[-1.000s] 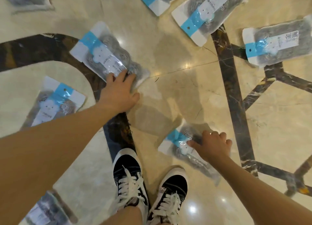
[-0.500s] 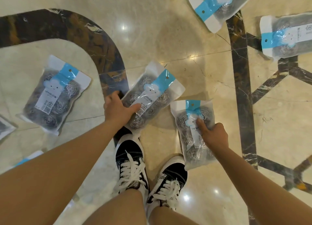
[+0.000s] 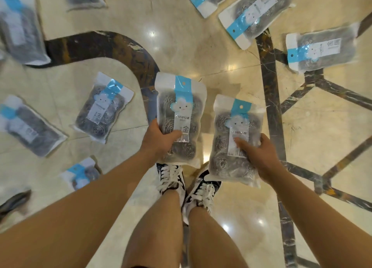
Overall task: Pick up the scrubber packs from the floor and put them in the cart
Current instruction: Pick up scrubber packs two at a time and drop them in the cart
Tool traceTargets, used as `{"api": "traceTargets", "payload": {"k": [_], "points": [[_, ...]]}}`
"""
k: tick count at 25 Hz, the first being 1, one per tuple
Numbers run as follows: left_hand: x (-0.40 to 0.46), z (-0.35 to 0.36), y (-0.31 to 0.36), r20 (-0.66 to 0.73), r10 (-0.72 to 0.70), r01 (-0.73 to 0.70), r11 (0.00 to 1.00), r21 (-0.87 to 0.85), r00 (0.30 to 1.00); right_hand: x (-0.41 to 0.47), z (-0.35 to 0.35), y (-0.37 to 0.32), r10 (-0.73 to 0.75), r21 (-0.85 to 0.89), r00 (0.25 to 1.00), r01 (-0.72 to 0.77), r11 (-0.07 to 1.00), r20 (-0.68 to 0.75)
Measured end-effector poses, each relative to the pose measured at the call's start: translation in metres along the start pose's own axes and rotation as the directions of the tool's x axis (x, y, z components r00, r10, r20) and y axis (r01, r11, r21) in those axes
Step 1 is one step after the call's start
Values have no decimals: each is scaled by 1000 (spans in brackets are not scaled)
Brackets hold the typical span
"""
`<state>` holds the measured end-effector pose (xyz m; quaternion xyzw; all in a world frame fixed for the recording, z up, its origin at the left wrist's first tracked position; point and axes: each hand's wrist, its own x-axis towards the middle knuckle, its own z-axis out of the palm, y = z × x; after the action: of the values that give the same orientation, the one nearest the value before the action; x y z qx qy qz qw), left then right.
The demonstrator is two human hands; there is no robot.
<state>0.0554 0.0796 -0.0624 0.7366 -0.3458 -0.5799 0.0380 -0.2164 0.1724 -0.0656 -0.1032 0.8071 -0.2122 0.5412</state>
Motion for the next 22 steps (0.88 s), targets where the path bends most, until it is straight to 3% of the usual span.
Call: {"api": "traceTargets", "payload": {"k": [8, 13, 18, 22], "points": [[-206, -102, 128, -46, 82, -92, 951, -295, 996, -199, -51, -165, -274, 14, 960, 274, 962, 49], [-341, -154, 208, -174, 187, -237, 907, -347, 967, -334, -100, -268, -489, 7, 870, 490, 872, 67], [-478, -208, 236, -331, 257, -375, 850, -370, 908, -469, -138, -321, -614, 22, 778, 617, 787, 137], [-566, -241, 205, -470, 226, -442, 792, -421, 853, -547, -133, -329, -684, 60, 683, 695, 716, 258]]}}
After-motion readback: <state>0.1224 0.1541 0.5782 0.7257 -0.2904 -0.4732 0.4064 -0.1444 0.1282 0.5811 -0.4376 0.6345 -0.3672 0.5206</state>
